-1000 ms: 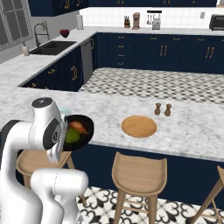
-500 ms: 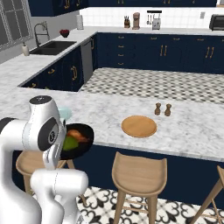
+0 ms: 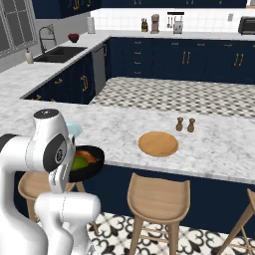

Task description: Pick the chicken drumstick and lime from their plates and place them in the bowl. Then put the bowl in the fridge.

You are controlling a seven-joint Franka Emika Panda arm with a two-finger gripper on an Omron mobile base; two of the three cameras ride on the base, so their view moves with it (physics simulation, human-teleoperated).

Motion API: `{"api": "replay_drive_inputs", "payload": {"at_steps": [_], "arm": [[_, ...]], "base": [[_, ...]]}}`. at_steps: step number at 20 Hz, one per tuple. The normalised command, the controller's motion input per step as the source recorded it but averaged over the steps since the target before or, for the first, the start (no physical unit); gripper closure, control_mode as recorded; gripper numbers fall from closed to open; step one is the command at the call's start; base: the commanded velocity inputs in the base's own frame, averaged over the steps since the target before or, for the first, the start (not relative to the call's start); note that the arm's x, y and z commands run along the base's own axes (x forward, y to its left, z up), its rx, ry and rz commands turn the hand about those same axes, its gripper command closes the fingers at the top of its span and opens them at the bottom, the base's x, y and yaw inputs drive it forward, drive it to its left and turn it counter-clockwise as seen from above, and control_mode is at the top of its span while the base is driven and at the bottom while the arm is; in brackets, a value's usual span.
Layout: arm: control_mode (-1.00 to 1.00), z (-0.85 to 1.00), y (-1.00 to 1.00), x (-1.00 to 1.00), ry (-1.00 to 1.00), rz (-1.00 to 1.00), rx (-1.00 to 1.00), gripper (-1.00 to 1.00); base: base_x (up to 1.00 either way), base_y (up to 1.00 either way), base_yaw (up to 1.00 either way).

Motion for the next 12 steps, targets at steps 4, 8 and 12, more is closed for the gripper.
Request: {"api": "replay_drive_inputs", "payload": {"at_steps": [4, 8, 12], "arm": [[1.0, 0.0, 0.0, -0.04, 0.0, 0.0, 0.0, 1.0], [1.0, 0.0, 0.0, 0.0, 0.0, 0.0, 0.0, 1.0], [1.0, 0.0, 0.0, 0.0, 0.0, 0.0, 0.0, 1.0]], "base": [[-0.36, -0.03, 0.0], [-0.99, -0.11, 0.0], [-0.19, -0.09, -0.45]]}}
